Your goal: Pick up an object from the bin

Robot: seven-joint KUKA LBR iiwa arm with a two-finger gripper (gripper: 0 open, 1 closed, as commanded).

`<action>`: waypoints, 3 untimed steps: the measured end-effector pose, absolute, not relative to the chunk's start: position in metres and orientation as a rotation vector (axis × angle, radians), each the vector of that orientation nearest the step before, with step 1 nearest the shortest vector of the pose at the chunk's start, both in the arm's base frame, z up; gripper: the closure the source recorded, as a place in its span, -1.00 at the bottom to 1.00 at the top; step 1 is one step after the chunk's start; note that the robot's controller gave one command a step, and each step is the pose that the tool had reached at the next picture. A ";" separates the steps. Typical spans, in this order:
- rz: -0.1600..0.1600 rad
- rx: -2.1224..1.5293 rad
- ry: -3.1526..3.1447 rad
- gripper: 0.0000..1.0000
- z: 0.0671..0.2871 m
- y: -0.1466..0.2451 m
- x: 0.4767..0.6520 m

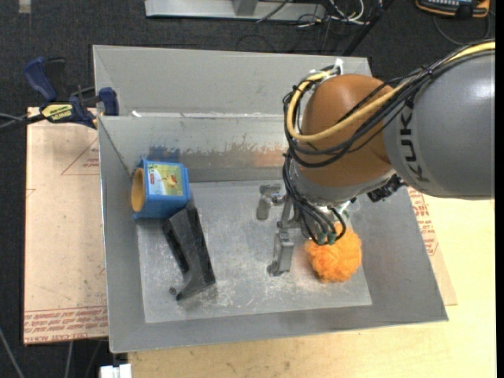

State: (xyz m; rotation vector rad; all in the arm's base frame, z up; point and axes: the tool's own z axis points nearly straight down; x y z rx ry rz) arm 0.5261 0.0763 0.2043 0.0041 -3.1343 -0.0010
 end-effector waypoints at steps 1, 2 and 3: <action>-0.002 0.001 -3.142 -1.00 0.209 0.076 0.528; -0.004 0.004 -3.138 -1.00 0.213 0.029 0.517; 0.000 -0.083 -3.150 -1.00 0.179 0.000 0.537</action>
Offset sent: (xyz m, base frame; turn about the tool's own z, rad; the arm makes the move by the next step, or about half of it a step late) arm -0.0167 -0.0871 0.0116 0.0072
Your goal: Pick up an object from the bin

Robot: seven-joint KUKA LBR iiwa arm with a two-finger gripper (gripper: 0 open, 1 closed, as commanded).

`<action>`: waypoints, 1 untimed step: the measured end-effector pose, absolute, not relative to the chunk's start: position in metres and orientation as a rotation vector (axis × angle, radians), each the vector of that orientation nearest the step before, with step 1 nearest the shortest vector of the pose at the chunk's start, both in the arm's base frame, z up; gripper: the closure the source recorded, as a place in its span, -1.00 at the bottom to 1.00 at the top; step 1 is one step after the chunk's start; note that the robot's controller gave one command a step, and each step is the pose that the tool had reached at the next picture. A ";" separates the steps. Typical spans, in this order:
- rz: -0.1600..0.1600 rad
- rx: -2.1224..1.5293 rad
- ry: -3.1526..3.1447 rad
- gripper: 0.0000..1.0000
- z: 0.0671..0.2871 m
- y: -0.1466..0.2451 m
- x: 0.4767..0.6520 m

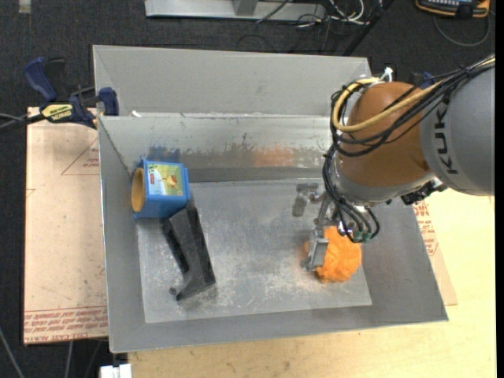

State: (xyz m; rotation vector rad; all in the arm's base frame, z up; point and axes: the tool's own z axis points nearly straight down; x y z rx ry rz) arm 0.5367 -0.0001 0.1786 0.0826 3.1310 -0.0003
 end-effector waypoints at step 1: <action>0.004 0.179 3.144 -1.00 0.156 -0.010 0.507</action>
Offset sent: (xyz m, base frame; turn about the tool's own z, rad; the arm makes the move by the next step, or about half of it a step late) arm 0.0077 -0.0646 -0.0479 0.0234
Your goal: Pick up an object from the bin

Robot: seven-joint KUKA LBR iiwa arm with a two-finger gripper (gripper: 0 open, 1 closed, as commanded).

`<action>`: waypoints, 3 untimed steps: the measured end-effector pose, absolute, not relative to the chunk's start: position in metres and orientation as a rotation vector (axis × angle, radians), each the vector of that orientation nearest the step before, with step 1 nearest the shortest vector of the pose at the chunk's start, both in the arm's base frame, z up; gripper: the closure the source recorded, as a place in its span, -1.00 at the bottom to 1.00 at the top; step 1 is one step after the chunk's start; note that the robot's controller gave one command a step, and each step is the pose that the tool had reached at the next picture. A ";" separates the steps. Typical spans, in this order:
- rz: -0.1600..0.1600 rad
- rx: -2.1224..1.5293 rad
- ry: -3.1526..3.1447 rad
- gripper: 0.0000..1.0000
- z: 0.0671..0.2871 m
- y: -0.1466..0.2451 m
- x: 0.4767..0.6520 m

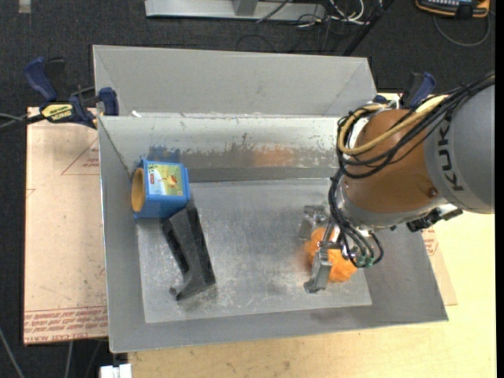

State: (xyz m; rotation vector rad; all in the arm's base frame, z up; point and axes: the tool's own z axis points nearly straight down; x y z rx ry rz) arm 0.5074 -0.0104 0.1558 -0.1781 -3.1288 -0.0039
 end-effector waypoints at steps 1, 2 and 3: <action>-0.003 -0.166 -3.139 -1.00 0.144 -0.040 0.517; -0.005 0.055 -3.142 -1.00 0.126 -0.093 0.529; 0.005 0.370 -3.122 -1.00 0.096 -0.104 0.527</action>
Offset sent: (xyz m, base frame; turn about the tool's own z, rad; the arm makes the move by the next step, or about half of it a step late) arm 0.0229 -0.1063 -0.0384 -0.1729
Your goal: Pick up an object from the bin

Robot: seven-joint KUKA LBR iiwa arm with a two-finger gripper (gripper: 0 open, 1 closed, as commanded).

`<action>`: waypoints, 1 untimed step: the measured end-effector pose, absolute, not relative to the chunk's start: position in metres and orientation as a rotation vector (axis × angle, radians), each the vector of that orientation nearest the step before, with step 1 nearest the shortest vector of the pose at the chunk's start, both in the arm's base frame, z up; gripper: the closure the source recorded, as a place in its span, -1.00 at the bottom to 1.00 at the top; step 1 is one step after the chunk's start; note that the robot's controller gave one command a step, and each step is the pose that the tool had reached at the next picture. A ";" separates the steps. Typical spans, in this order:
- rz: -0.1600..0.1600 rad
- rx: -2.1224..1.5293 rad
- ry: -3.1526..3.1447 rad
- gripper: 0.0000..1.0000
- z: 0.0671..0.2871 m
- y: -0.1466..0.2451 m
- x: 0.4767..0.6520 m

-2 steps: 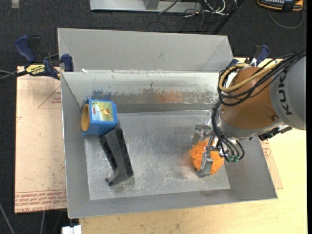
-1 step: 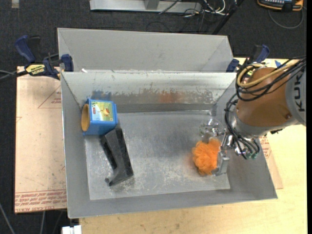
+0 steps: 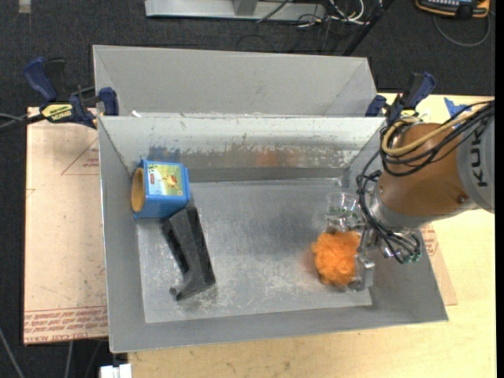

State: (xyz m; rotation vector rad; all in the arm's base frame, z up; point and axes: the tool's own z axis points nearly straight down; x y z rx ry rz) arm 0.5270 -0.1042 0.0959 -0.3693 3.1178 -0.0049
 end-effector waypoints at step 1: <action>0.007 -0.899 3.005 1.00 0.076 -0.144 0.548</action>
Offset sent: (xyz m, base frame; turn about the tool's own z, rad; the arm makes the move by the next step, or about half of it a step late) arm 0.0000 0.0000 0.0000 0.0000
